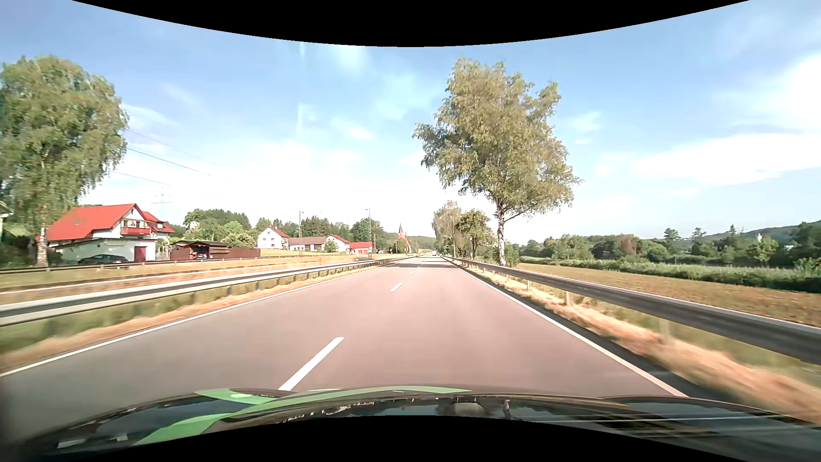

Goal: Follow the waypoints while adhering to traffic rules and regulations

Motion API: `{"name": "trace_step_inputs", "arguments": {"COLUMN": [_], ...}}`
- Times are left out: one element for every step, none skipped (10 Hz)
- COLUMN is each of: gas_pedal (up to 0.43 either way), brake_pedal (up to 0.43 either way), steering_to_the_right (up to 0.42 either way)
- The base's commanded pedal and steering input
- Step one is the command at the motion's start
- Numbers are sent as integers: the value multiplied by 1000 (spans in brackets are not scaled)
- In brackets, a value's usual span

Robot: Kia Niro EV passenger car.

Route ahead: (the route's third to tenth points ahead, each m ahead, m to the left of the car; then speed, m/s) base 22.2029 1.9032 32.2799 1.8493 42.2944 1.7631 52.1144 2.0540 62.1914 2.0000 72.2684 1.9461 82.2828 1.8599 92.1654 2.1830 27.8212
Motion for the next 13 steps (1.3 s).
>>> {"name": "trace_step_inputs", "arguments": {"gas_pedal": [260,268,280,287,287,280,248,240,240,240,240,240,228], "brake_pedal": [0,0,0,0,0,0,0,0,0,0,0,0,0], "steering_to_the_right": [-2,-2,-2,-2,-2,-2,-2,-2,-2,-2,-2,-2,-2]}}
